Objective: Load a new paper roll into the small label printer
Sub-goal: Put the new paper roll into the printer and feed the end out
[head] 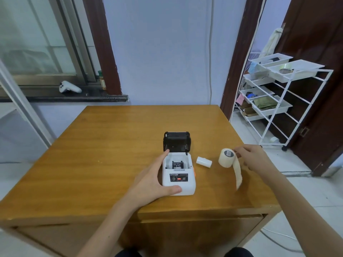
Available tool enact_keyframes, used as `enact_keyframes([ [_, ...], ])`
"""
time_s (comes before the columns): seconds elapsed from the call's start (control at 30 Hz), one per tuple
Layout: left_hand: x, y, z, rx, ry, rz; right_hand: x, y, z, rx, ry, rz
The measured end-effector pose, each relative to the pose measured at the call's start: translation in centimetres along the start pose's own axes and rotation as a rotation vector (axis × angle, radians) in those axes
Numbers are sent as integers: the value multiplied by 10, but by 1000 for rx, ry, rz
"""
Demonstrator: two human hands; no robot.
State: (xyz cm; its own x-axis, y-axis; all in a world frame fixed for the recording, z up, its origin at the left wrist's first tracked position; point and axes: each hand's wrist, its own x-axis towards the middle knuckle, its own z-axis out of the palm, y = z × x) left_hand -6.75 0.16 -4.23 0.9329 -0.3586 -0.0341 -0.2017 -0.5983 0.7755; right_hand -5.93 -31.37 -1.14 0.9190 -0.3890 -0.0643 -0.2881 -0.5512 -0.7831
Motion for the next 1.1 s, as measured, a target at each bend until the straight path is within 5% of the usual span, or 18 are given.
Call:
enact_keyframes([
  [0.53, 0, 1, 0, -12, 3, 4, -15, 24, -1, -76, -126, -245],
  [1.1, 1, -2, 1, -11, -6, 20, -19, 19, 17, 117, -106, -236],
])
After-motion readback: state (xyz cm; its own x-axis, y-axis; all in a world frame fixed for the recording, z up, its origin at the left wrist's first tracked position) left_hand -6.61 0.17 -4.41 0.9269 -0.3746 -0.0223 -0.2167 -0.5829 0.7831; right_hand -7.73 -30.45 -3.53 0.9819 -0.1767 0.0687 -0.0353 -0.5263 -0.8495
